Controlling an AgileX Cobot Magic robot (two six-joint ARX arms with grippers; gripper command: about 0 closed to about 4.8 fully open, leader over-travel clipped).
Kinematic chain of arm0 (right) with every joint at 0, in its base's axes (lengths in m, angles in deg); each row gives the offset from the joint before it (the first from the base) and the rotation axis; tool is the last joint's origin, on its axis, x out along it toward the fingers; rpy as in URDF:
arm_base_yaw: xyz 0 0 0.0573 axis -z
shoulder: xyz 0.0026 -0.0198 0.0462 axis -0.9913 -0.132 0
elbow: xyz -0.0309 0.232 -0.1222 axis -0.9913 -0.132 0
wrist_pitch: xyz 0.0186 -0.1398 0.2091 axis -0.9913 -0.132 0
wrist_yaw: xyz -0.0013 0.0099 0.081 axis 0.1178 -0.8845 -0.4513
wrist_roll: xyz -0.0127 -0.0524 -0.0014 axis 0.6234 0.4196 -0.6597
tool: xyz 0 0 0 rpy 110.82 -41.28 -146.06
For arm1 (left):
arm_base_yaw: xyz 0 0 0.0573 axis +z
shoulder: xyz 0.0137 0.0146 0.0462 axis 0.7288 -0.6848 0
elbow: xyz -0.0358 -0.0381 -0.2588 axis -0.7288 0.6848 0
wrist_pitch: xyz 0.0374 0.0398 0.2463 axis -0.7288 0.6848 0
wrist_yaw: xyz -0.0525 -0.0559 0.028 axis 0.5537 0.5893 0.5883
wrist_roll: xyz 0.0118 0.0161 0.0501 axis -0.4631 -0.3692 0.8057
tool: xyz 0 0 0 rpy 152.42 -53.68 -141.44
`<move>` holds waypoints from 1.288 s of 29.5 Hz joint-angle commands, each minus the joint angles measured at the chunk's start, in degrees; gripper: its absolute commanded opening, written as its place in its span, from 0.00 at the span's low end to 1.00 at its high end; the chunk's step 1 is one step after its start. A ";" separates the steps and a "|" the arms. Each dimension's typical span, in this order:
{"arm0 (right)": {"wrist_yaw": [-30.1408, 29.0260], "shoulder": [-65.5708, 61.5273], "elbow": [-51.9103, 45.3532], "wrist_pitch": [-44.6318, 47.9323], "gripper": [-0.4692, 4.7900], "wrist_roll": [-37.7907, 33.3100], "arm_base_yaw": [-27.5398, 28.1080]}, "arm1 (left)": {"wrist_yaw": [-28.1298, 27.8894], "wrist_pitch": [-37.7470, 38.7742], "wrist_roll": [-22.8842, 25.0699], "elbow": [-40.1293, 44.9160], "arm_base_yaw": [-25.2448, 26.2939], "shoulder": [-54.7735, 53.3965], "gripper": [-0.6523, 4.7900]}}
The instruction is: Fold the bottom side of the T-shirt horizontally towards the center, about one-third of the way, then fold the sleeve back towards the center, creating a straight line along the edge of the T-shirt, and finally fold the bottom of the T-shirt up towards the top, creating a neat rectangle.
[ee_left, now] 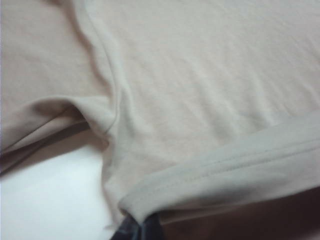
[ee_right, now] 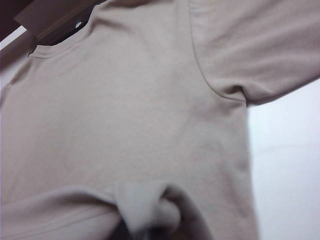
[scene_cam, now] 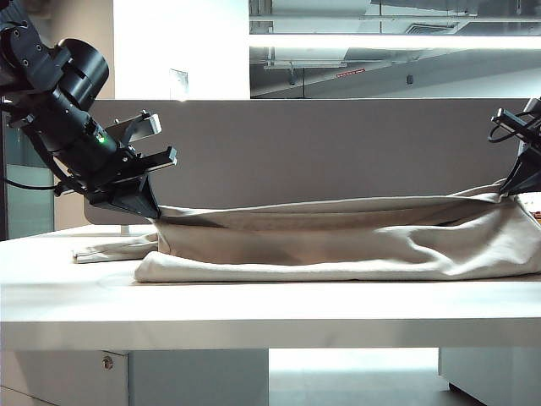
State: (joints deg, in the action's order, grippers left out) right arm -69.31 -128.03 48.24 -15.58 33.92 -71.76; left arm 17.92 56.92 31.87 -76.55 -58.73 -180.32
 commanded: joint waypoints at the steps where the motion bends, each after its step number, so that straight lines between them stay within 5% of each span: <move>1: 1.33 0.28 0.33 1.53 0.56 0.44 0.13 | 0.04 -2.84 0.22 -0.35 0.07 0.17 0.34; 3: 1.57 -0.02 0.33 2.16 0.85 1.36 0.13 | 0.02 -4.55 0.22 -0.35 0.07 0.20 0.49; 5: 1.38 -0.13 0.35 2.60 1.00 1.75 0.13 | 0.00 -5.73 0.26 -0.35 0.07 0.20 0.62; 9: 1.33 -0.13 0.35 1.27 1.00 1.77 0.20 | -0.37 -3.93 0.20 -0.35 0.09 0.44 0.77; 14: 1.44 0.00 0.37 -6.47 1.00 3.28 1.05 | -0.31 6.25 0.22 -0.28 0.13 2.10 0.77; 18: 3.02 0.00 0.35 -13.62 0.89 7.48 1.51 | 2.47 10.86 -0.02 -0.24 0.11 2.36 0.81; 23: 3.04 0.00 0.28 -18.56 0.79 9.03 1.77 | 4.48 13.88 -2.27 -0.22 0.02 2.21 0.82; 38: 2.89 -0.04 0.07 -23.80 0.76 9.05 1.42 | 7.48 18.53 -5.18 -0.20 -0.07 -0.17 0.81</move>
State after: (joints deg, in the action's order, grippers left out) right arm -66.34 -128.29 48.32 -39.61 42.80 -70.34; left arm 24.17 75.14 27.46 -76.63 -58.75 -180.24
